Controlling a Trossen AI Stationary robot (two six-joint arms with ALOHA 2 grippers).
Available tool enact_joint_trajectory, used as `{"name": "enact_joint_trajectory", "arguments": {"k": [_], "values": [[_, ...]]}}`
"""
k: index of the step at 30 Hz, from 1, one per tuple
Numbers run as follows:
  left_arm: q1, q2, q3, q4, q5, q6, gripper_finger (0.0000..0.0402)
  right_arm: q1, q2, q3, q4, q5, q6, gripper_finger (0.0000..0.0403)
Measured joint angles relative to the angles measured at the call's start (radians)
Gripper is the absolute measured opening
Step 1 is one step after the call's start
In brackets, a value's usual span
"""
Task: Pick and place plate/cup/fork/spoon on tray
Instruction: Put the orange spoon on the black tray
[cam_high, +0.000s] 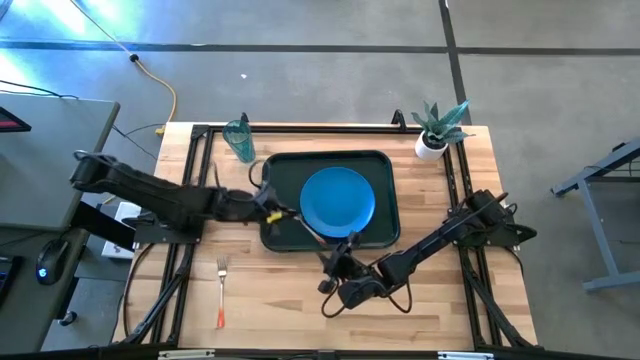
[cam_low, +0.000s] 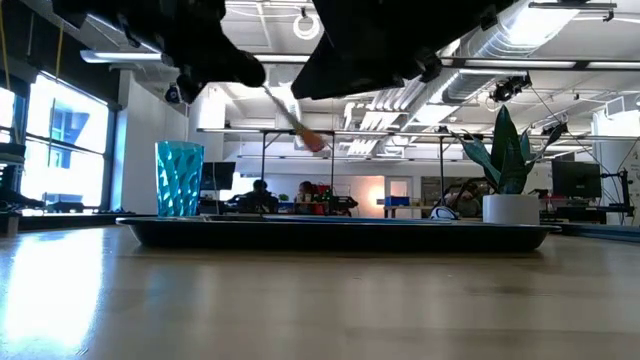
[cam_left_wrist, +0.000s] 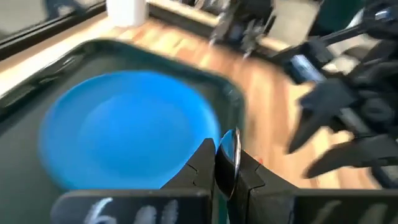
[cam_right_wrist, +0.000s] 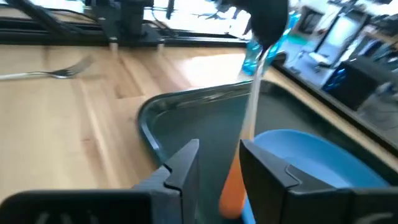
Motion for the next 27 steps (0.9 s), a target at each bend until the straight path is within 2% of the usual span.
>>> {"name": "enact_joint_trajectory", "arguments": {"k": [6,9,13,16,19,22,27], "values": [[0.121,-0.097,0.133,-0.397,0.042,-0.001,0.0003,0.012,-0.003,-0.001,-0.006,-0.072,0.053,0.0114],[0.191,-0.085,0.199,-0.512,0.126,0.038,0.0003,0.024,-0.003,-0.001,-0.016,-0.067,0.047,0.0114],[0.282,-0.04,0.236,-0.576,0.2,0.105,0.0003,0.033,-0.015,-0.002,-0.044,-0.06,0.016,0.0114],[0.369,0.018,0.291,-0.653,0.275,0.139,0.0003,0.032,-0.048,-0.002,-0.162,-0.033,0.008,0.0114],[0.444,0.092,0.344,-0.749,0.345,0.139,0.0003,0.03,-0.09,-0.002,-0.35,0.027,0.092,0.0114],[0.494,0.168,0.361,-0.757,0.391,0.157,0.0003,0.029,-0.129,-0.002,-0.497,0.063,0.22,0.0114],[0.568,0.313,0.361,-0.692,0.513,0.246,0.0009,0.031,-0.146,-0.033,-0.588,0.068,0.346,0.0114]]}}
